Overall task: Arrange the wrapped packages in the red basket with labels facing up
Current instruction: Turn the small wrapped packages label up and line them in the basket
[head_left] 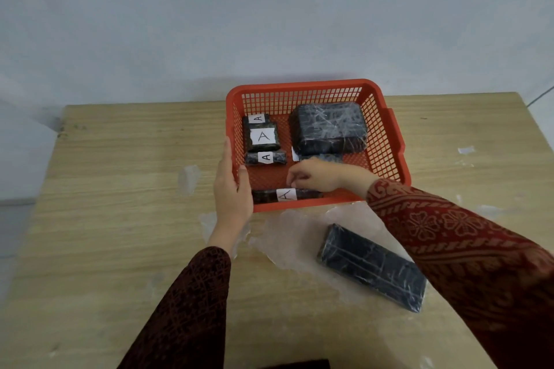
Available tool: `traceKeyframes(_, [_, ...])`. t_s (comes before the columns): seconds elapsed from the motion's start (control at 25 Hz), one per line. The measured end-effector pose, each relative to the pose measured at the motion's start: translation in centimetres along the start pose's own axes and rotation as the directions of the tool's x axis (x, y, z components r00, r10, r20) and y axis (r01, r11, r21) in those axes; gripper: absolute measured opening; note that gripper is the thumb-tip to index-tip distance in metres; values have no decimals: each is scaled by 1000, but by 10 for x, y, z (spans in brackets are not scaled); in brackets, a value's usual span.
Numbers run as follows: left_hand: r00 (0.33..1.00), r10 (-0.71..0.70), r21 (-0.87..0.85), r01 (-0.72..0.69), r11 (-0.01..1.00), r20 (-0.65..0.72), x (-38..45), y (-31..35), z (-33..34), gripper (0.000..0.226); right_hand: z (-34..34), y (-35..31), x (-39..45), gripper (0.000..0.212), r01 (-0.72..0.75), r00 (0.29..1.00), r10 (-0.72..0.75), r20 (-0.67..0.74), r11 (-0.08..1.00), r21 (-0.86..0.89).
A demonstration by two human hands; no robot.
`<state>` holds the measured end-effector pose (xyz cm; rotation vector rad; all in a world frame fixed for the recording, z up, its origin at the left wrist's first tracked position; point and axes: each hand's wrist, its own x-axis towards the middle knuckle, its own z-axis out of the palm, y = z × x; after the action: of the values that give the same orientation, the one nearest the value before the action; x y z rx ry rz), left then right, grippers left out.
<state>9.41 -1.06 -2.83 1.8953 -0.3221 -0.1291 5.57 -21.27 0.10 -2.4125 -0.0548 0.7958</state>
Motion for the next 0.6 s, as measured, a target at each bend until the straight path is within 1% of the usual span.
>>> traceKeyframes(0.04, [1000,-2,-2,2,1000,2,0,1,0,57,2,-3,4,20,-4,1000,4,9,999,-34])
traceKeyframes(0.12, [1000,-6,-7,6,1000,3,1,0,0,56,1,-5,8,21,-5,1000,5,6,1000,-29])
traceKeyframes(0.2, [1000,7,-4,-7,1000,3,1,-1,1,56,-1,-7,7,19,21,1000,-21,-7,997,-68])
traceKeyframes(0.32, [1000,23,0,-23,1000,1,1,-2,2,55,7,-8,5,18,66,993,-87,-80,970,-232])
traceKeyframes(0.36, [1000,24,0,-24,1000,-1,1,-2,1,55,11,-9,4,19,65,990,-94,-101,964,-258])
traceKeyframes(0.44, [1000,19,-3,-19,1000,0,1,-2,1,56,14,-9,1,18,66,985,-102,-136,967,-246])
traceKeyframes(0.52, [1000,13,-14,-13,1000,8,1,-2,1,56,10,-3,-7,17,72,968,-121,-219,973,-220])
traceKeyframes(0.6, [1000,-1,-34,1,999,14,0,-1,2,56,3,10,-18,18,39,929,-137,-344,961,-275])
